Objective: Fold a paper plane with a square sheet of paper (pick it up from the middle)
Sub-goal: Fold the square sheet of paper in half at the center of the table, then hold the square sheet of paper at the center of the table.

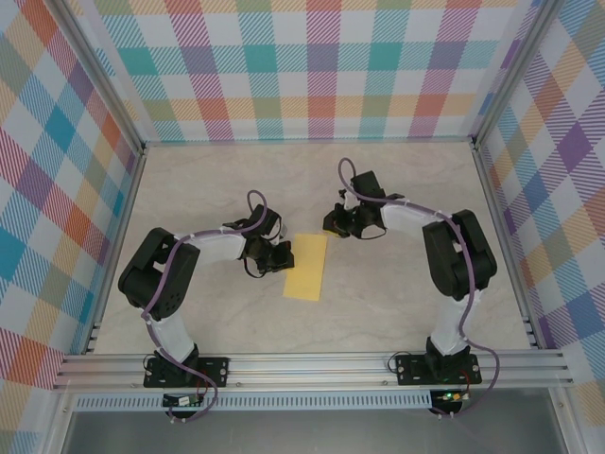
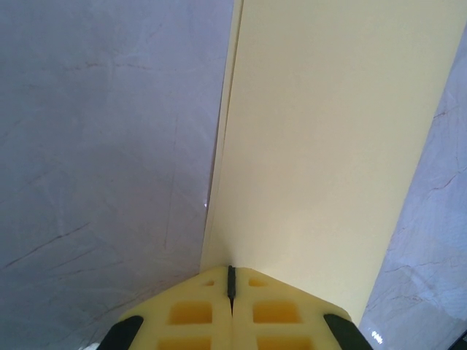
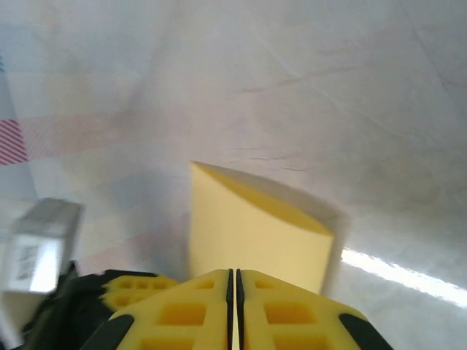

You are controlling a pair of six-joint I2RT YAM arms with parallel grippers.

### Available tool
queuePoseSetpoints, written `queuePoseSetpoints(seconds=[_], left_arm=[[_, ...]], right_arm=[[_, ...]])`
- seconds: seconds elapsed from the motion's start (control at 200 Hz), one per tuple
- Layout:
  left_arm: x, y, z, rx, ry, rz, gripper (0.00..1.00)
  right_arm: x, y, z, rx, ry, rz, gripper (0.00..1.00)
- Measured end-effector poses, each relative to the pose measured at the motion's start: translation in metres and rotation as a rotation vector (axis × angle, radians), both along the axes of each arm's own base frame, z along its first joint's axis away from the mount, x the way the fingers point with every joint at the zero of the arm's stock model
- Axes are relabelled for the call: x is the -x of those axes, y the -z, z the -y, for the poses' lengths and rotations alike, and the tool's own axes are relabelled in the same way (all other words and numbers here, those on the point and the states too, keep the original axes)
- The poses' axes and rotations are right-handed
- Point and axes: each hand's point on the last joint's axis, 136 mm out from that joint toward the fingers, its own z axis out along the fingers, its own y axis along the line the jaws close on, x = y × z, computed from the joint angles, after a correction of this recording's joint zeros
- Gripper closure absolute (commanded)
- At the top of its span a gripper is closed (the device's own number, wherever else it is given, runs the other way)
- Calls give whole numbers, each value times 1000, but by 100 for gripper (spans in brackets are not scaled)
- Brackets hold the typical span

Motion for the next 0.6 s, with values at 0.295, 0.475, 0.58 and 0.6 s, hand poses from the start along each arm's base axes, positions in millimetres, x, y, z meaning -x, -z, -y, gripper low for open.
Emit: queuePoseSetpoints(seconds=[0.295,0.475,0.58,0.6], left_arm=[[6,-2,-5,-20,-4,-20,96],[11,-1,-11,-49,-11,-35,93],[12,-1,-14,-62,-17,-40,89],[12,-1,-14,-65,-16,-40,89]], right_arm=[[59,4,8,-10,9,-18,87],[79,-4,0,6,-7,-1,88],[80,-8,0,10,17,15,87],[81,-8,0,11,22,13,87]])
